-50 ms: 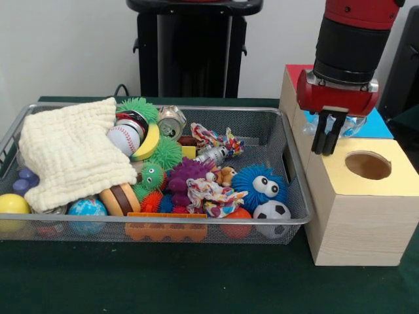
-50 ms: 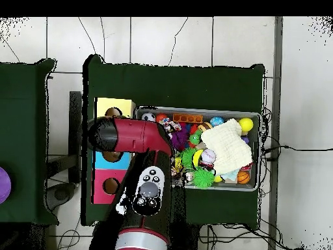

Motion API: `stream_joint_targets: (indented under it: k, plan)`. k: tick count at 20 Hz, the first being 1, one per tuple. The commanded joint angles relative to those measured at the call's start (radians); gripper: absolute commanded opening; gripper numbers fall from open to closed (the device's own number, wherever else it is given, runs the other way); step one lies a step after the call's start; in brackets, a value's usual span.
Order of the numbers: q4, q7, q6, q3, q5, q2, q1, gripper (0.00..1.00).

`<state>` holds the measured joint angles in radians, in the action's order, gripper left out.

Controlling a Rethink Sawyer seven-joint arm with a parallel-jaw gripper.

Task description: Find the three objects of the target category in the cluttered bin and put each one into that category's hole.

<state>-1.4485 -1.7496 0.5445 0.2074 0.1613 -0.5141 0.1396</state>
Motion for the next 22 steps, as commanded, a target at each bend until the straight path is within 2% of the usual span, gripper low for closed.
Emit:
stream_joint_targets:
  k: [1,6,11,15,18,22]
  plan:
    - [0.015,-0.183,-0.051,-0.055,0.013,0.062,-0.024,0.0]
    - [-0.014,-0.123,-0.073,-0.124,0.012,0.081,-0.072,0.0]
    - [-0.067,-0.066,-0.135,-0.215,-0.004,0.107,-0.139,0.0]
    - [-0.095,-0.049,-0.128,-0.241,-0.029,0.111,-0.152,0.0]
    - [-0.135,-0.079,-0.177,-0.246,-0.044,0.112,-0.152,0.0]
    - [-0.145,-0.085,-0.181,-0.25,-0.054,0.118,-0.152,0.0]
